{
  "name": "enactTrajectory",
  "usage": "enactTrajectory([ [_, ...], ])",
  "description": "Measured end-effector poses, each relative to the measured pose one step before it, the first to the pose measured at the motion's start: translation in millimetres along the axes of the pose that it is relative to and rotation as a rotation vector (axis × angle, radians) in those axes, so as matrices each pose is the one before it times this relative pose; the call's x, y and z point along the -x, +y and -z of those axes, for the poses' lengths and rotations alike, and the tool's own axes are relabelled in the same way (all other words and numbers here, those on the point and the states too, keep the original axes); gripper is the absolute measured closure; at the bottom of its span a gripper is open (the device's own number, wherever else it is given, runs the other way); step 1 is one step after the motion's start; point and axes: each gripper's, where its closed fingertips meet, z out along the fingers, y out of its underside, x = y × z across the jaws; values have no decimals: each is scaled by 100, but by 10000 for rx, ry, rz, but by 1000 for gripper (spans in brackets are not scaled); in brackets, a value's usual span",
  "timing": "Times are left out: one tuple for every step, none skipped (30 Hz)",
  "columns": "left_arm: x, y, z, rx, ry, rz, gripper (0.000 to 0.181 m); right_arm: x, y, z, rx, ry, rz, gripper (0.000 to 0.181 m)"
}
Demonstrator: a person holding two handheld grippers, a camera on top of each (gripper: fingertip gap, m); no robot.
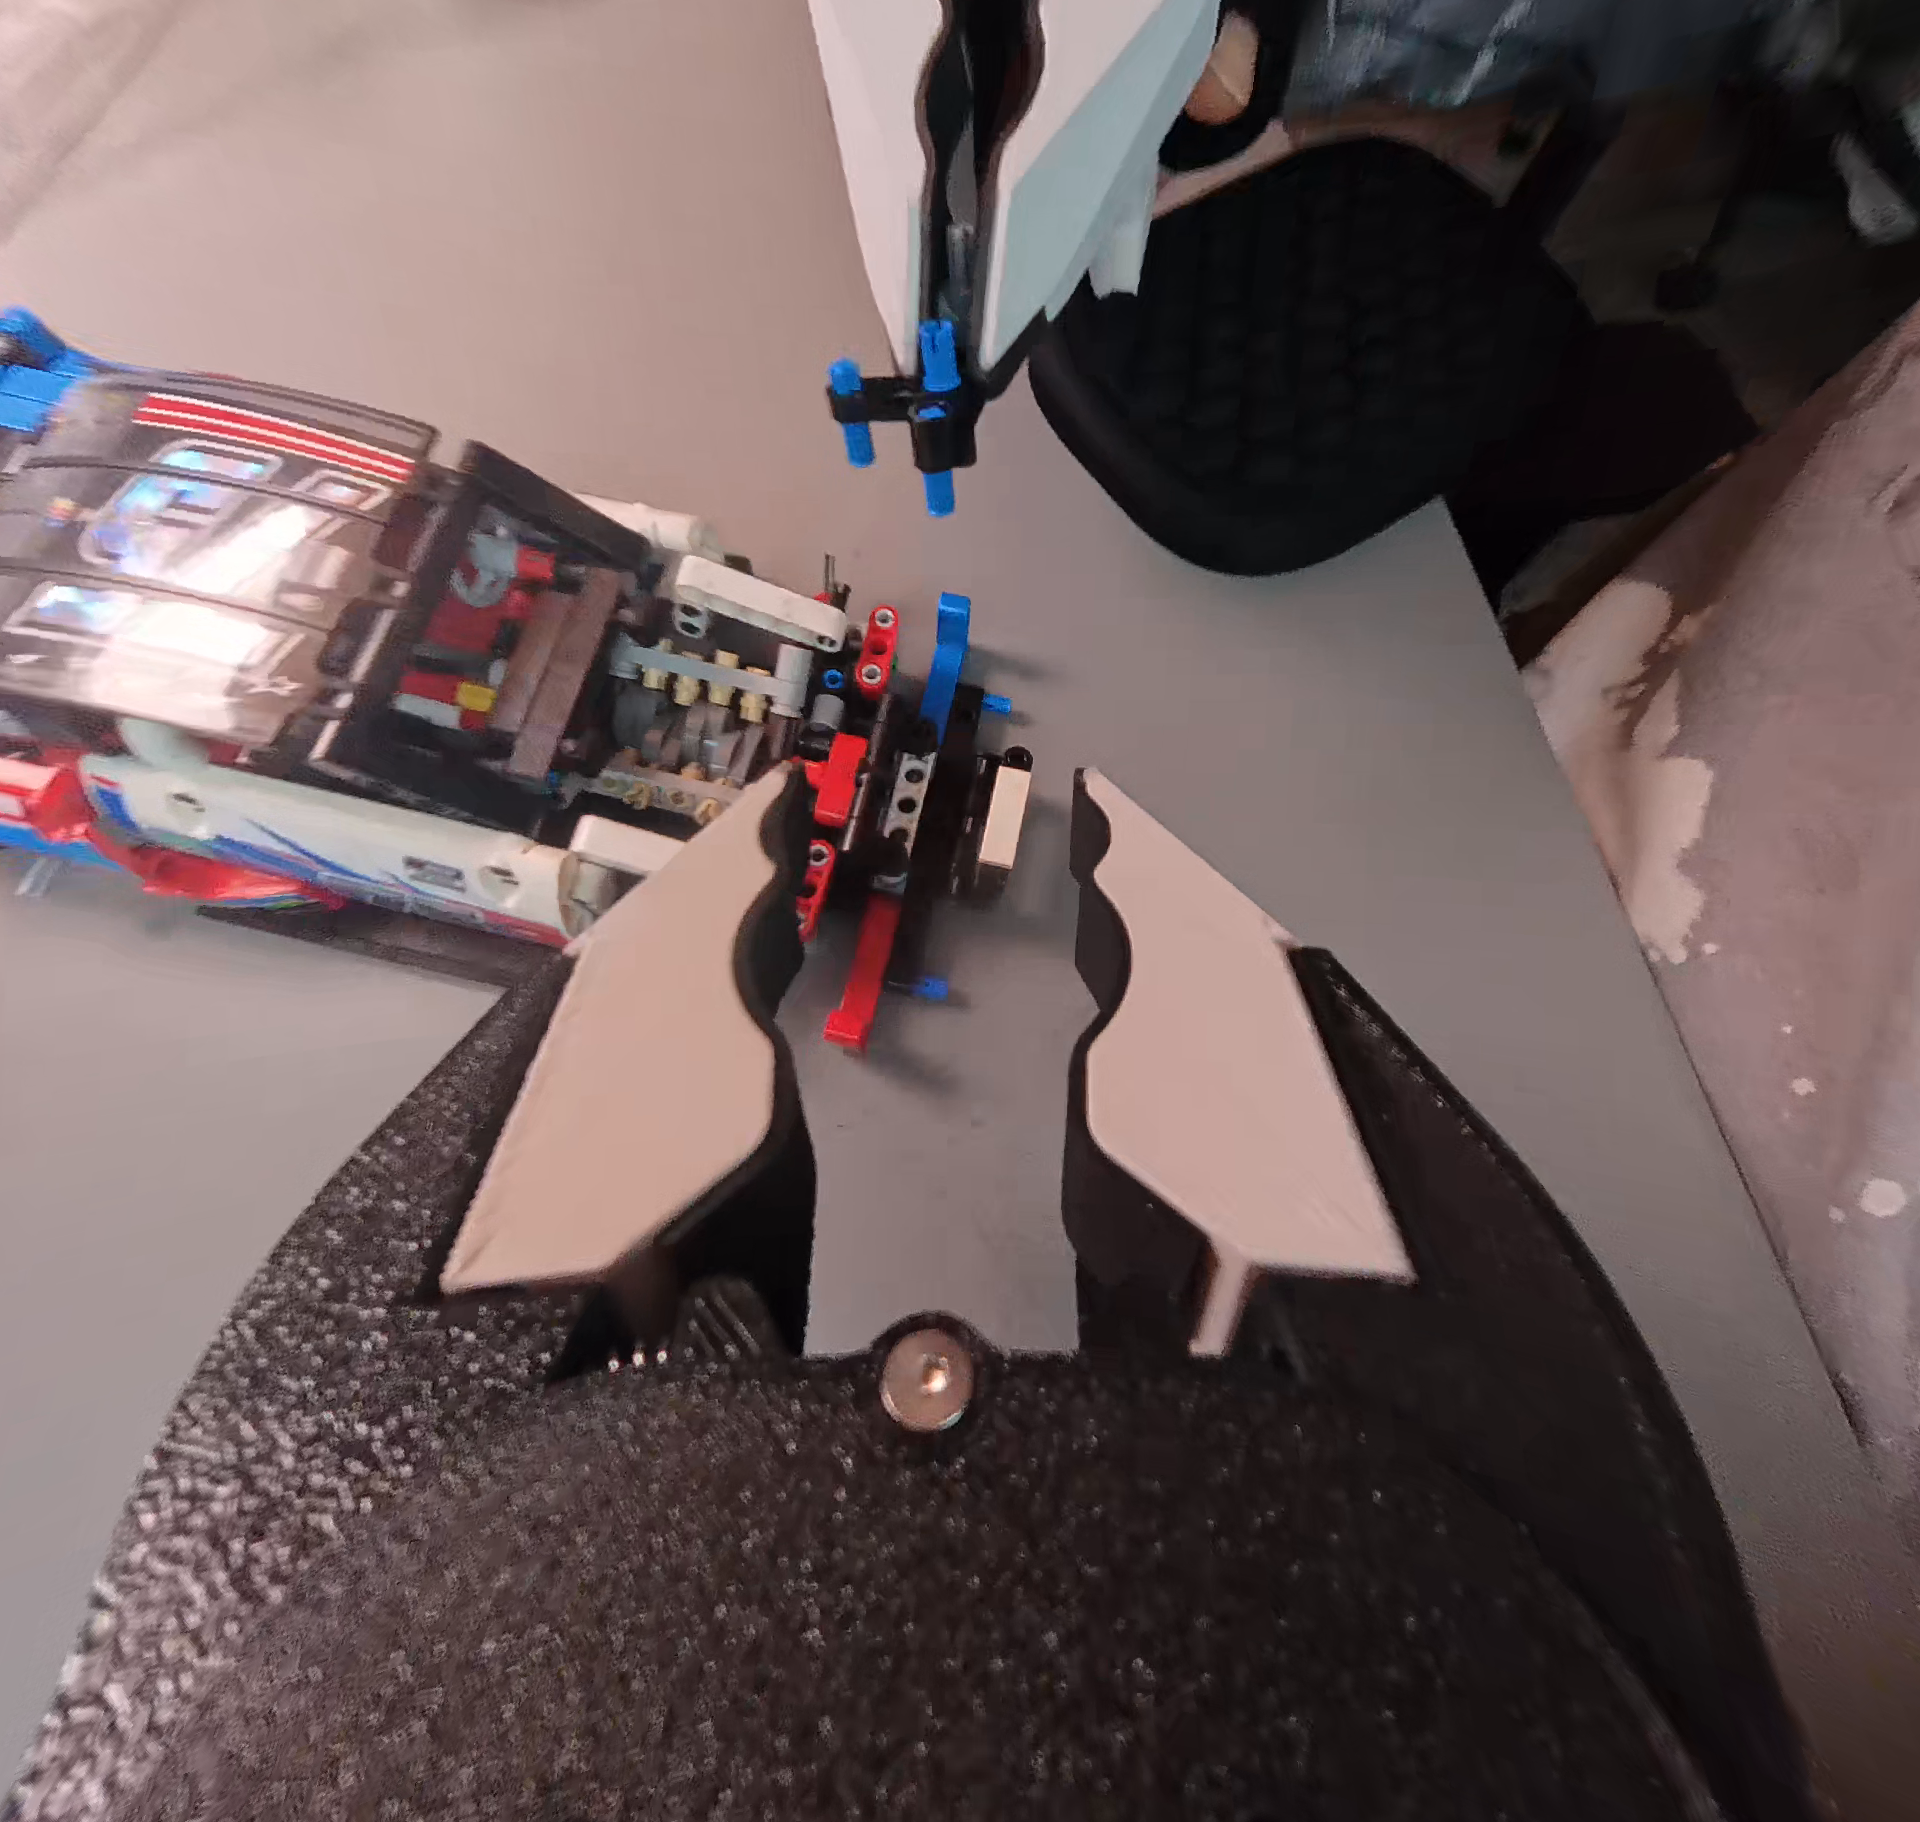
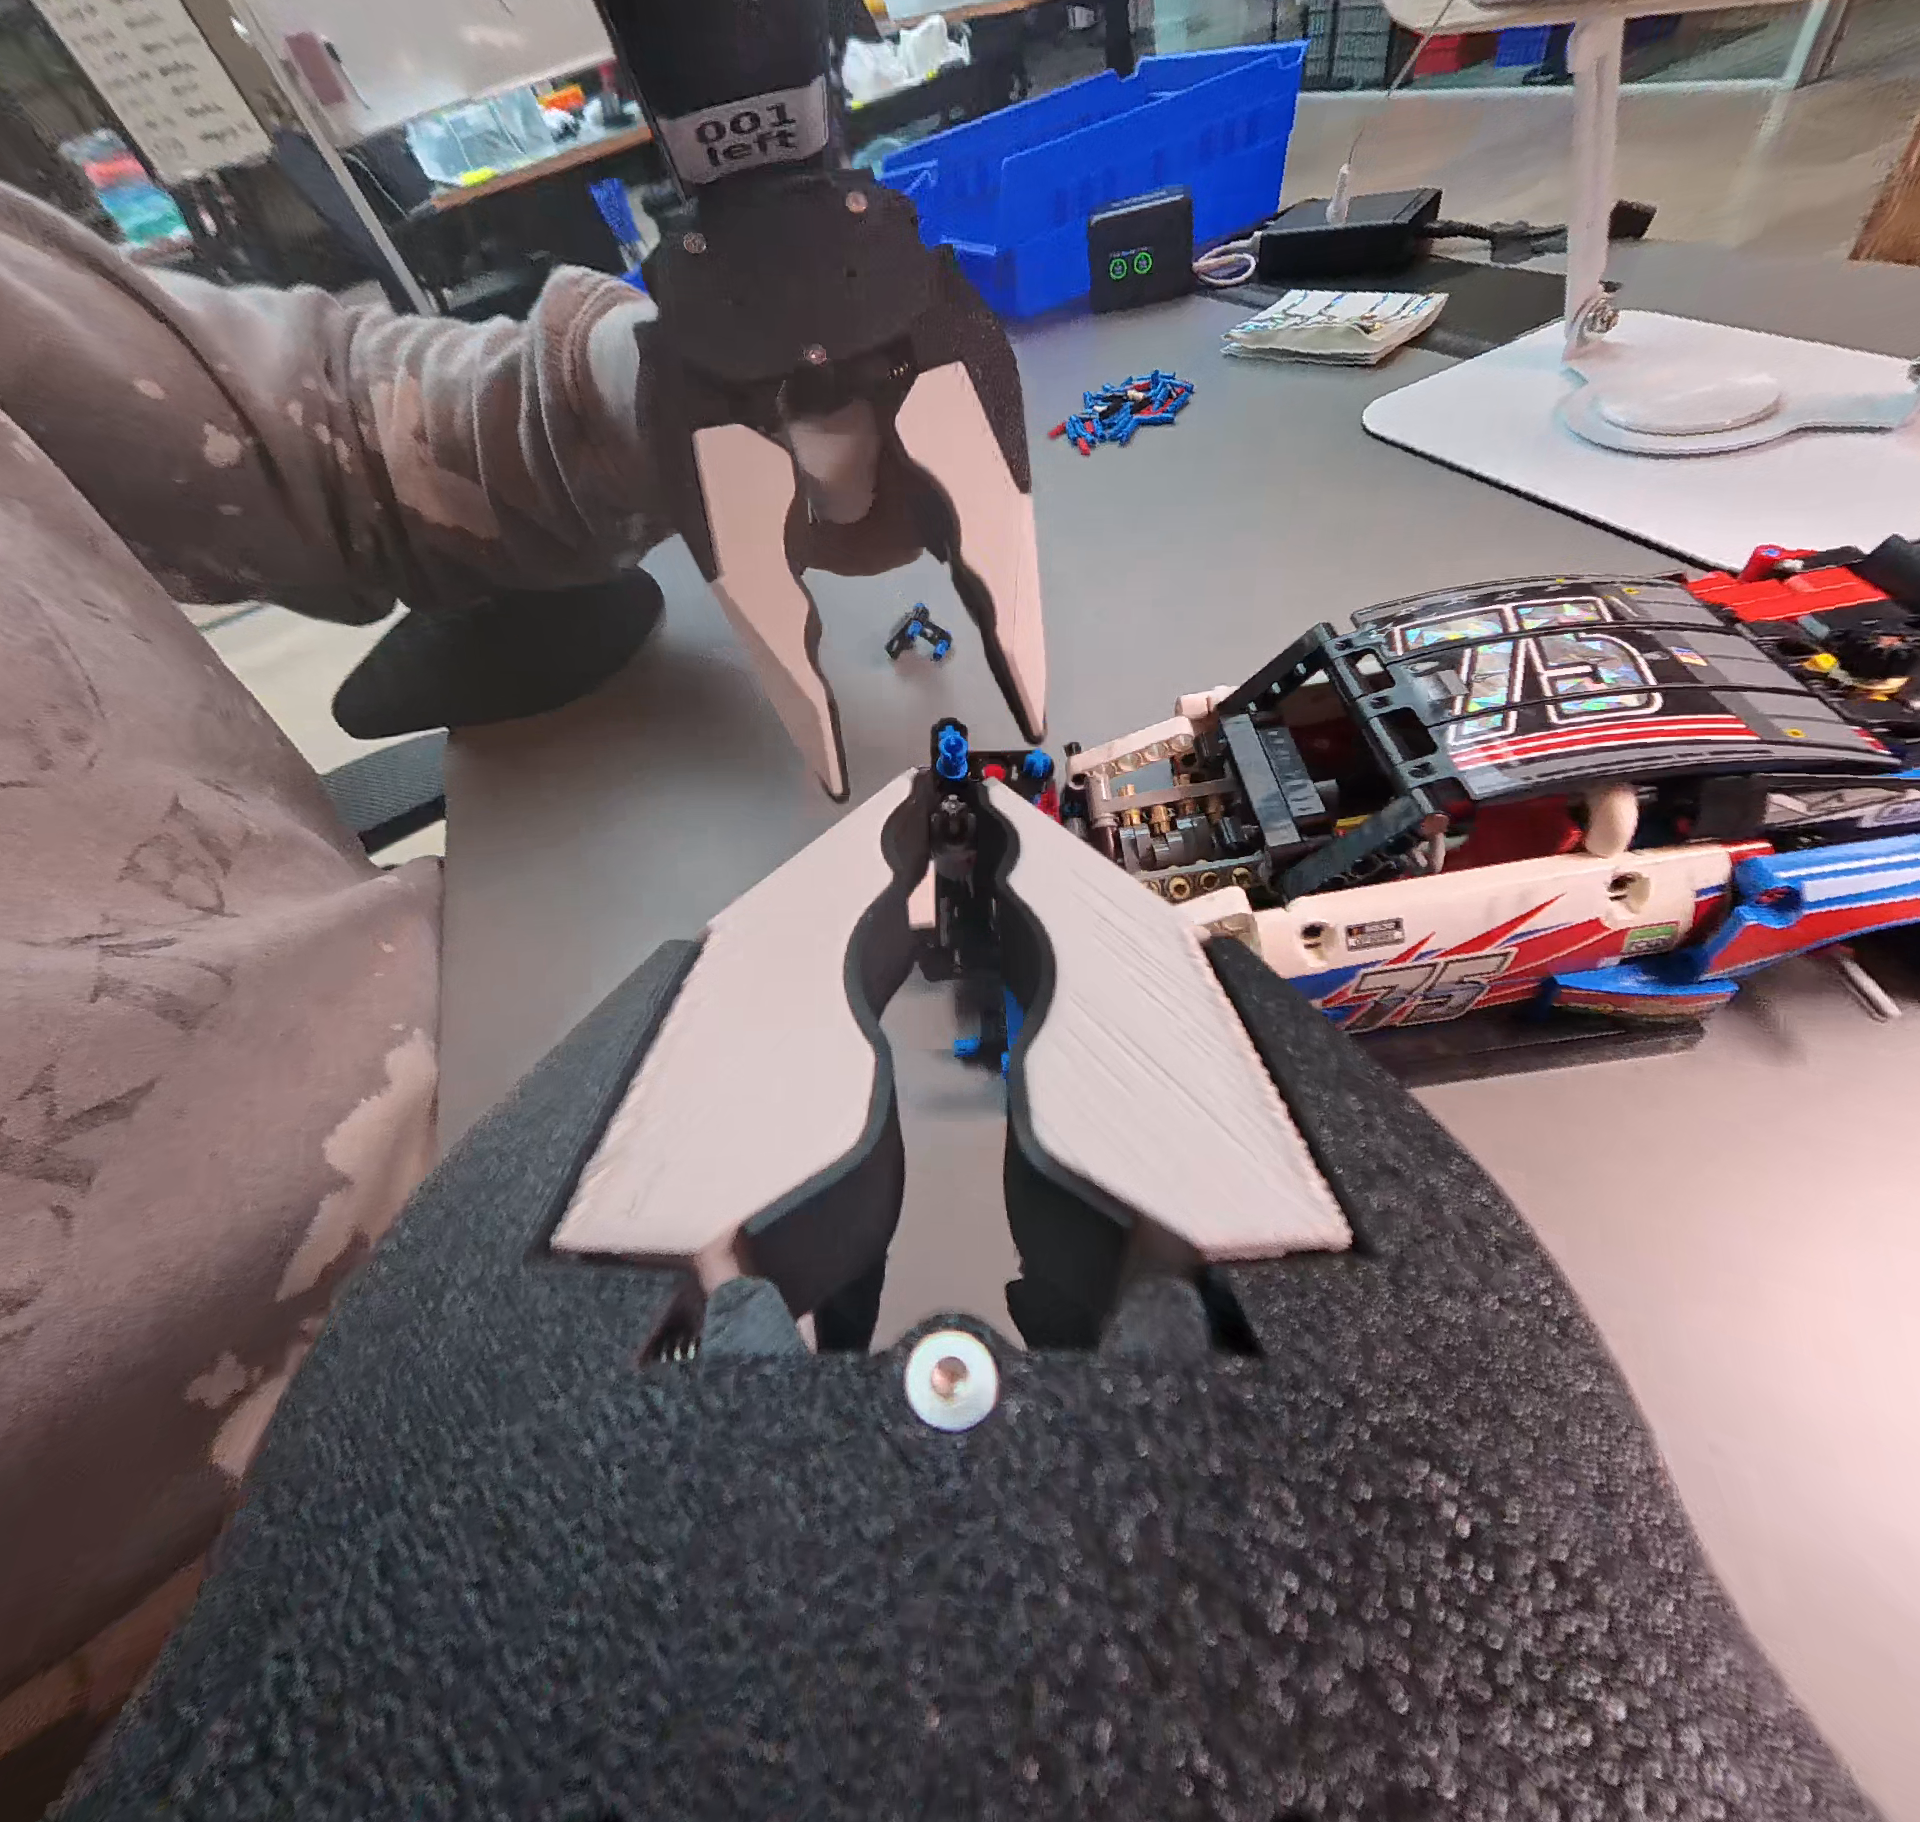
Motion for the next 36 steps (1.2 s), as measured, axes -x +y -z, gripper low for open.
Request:
enactTrajectory([
  [305, -495, 986, -544, -139, 203, 132, 89, -333, 158, -217, -224, -300, 174],
  [383, -462, 1016, -536, -193, 239, 132, 185, -368, 146, -237, -337, -418, 174],
  [366, -398, 1000, -514, -208, 246, 132, 199, -499, 155, -341, -391, -547, 174],
  [315, -292, 924, -457, -198, 220, 133, 200, -580, 171, -375, -441, -708, 174],
  [295, -157, 872, -369, -214, 199, 133, 152, -508, 112, -297, -464, -854, 174],
  [309, -26, 809, -277, -259, 177, 134, 89, -466, 88, -276, -413, -772, 174],
  [264, 27, 774, -231, -240, 157, 135, 126, -485, 46, -295, -372, -567, 174],
  [201, 14, 750, -237, -214, 148, 136, 152, -386, -15, -226, -309, -388, 174],
  [191, -2, 739, -241, -229, 129, 138, 141, -204, -128, -93, -251, -290, 174],
  [166, 49, 694, -183, -216, 111, 139, 118, -114, -221, -33, -176, -182, 174],
  [80, 118, 610, -114, -171, 107, 139, 84, -20, -310, 25, -104, -76, 174],
  [-57, 157, 546, -68, -100, 87, 140, 15, 121, -402, 126, -37, -12, 174],
  [-110, 132, 494, -64, -102, 21, 141, -140, 186, -510, 190, 107, 87, 174],
  [-52, 146, 474, -41, -150, -79, 141, -363, 346, -650, 301, 336, 249, 174],
  [193, 154, 512, -6, -321, -194, 143, -465, 574, -838, 478, 528, 455, 174],
  [567, 170, 557, 8, -519, -285, 145, -420, 871, -1028, 694, 635, 649, 174],
  [748, 310, 564, 84, -550, -300, 146, -196, 1059, -1219, 866, 633, 839, 174],
  [801, 520, 457, 173, -487, -226, 146, 107, 1119, -1360, 949, 557, 1002, 174],
  [931, 562, 366, 119, -504, -118, 146, 325, 954, -1484, 873, 513, 1045, 174],
  [881, 562, 255, 27, -424, -6, 147, 439, 789, -1561, 791, 497, 965, 174],
  [716, 547, 128, -27, -292, 113, 147, 442, 665, -1559, 746, 500, 895, 173],
  [680, 470, 68, -117, -256, 198, 148, 441, 374, -1435, 559, 458, 775, 173],
  [570, 443, 9, -133, -184, 258, 148, 658, 141, -1266, 366, 181, 525, 173],
  [375, 476, -29, -49, -68, 298, 148, 650, 63, -1110, 274, -17, 211, 172],
  [213, 432, -13, 17, -2, 284, 149, 499, 163, -966, 255, -98, 33, 172],
  [60, 296, 23, 19, 32, 207, 149, 244, 292, -797, 260, -62, -37, 171],
  [-83, 156, 36, -13, 50, 88, 149, 65, 362, -570, 243, -7, -31, 171],
  [-157, 61, 51, -21, 39, -31, 149, 105, 336, -321, 204, -72, -22, 171],
  [-199, 60, 13, 7, 31, -117, 149, 260, -38, 53, -15, -210, -52, 161],
  [-188, 57, -30, 39, 32, -156, 150, 306, -419, 545, -214, -370, -89, 148],
  [-156, 62, -61, 38, 18, -148, 150, 50, -548, 1125, -220, -414, -51, 139],
  [-143, 38, -83, 25, 42, -103, 150, -573, -761, 1741, -297, -203, -16, 135],
  [-150, 51, -88, 19, 72, -31, 150, -1155, -877, 2212, -302, 59, 123, 135],
  [-67, 30, -75, 4, 48, 23, 150, -1639, -736, 2379, -156, 281, 319, 134],
  [-7, 46, -57, 31, 17, 9, 150, -2002, -232, 2227, 155, 426, 511, 131],
  [9, 10, -41, 13, 3, -14, 150, -2237, 554, 1808, 536, 473, 771, 129],
])
